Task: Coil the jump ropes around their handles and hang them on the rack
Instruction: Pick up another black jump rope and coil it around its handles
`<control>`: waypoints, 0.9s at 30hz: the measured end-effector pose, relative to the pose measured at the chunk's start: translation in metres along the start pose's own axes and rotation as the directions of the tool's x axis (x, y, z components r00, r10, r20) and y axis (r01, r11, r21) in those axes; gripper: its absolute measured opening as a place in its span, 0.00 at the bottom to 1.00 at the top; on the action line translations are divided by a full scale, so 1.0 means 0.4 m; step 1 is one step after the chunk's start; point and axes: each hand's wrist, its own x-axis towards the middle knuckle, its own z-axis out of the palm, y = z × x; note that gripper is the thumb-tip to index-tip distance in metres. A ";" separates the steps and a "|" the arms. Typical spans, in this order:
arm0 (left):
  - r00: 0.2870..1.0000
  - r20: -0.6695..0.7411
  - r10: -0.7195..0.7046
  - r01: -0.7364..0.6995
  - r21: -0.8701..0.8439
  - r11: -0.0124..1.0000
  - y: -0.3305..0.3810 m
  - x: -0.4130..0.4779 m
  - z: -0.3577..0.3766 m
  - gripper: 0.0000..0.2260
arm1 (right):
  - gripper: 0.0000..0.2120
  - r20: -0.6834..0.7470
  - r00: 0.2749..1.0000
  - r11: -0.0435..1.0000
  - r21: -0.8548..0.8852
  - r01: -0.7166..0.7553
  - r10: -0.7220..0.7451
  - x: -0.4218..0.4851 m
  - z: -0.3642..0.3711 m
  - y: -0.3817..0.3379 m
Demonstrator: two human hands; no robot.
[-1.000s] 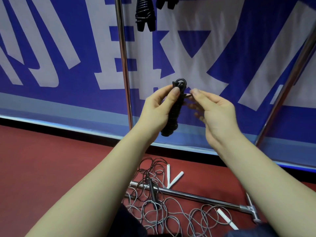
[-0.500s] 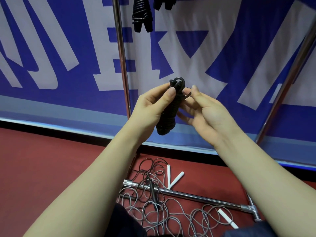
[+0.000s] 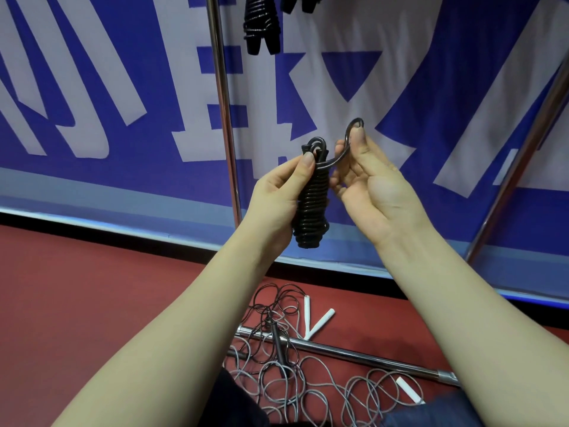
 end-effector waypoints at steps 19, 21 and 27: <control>0.975 -0.092 0.203 -0.183 0.189 0.965 -0.023 0.008 0.005 0.14 | 0.15 -0.095 0.959 0.713 -0.689 0.130 -0.268 0.021 -0.006 0.034; 0.965 -0.102 0.241 -0.218 0.195 0.956 -0.021 0.007 0.011 0.12 | 0.09 -0.085 0.963 0.719 -0.683 0.130 -0.255 0.027 -0.015 0.034; 0.966 -0.183 0.183 -0.172 0.076 0.982 -0.022 0.010 0.007 0.08 | 0.11 -0.051 0.976 0.885 -0.435 0.169 -0.211 0.023 -0.009 0.015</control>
